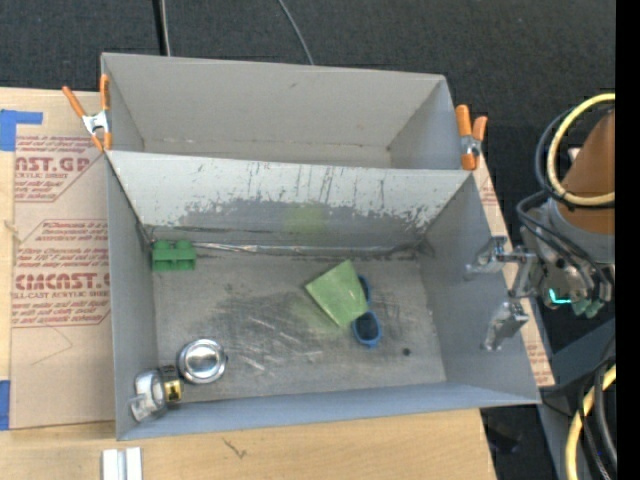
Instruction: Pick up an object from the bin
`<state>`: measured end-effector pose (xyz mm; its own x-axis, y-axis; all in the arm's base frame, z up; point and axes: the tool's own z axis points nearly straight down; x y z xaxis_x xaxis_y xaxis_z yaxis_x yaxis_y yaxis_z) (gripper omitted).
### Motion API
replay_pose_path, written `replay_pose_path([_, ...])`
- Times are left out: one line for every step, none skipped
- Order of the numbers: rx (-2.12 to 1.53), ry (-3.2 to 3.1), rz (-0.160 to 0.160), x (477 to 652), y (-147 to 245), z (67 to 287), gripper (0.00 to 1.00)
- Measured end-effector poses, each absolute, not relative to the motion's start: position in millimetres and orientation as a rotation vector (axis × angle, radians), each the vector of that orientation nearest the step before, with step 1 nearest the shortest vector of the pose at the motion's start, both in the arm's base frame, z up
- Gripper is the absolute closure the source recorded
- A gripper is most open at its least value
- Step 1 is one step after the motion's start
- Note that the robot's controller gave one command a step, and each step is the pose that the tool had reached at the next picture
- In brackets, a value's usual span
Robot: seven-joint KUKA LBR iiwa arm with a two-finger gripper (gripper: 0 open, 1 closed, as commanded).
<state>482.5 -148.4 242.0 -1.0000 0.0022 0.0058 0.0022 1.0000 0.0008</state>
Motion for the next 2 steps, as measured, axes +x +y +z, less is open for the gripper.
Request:
replay_pose_path([0.893,-3.018,-0.004,550.9,-47,72,0.0])
replay_pose_path([1.136,-2.933,-0.002,551.3,6,101,0.0])
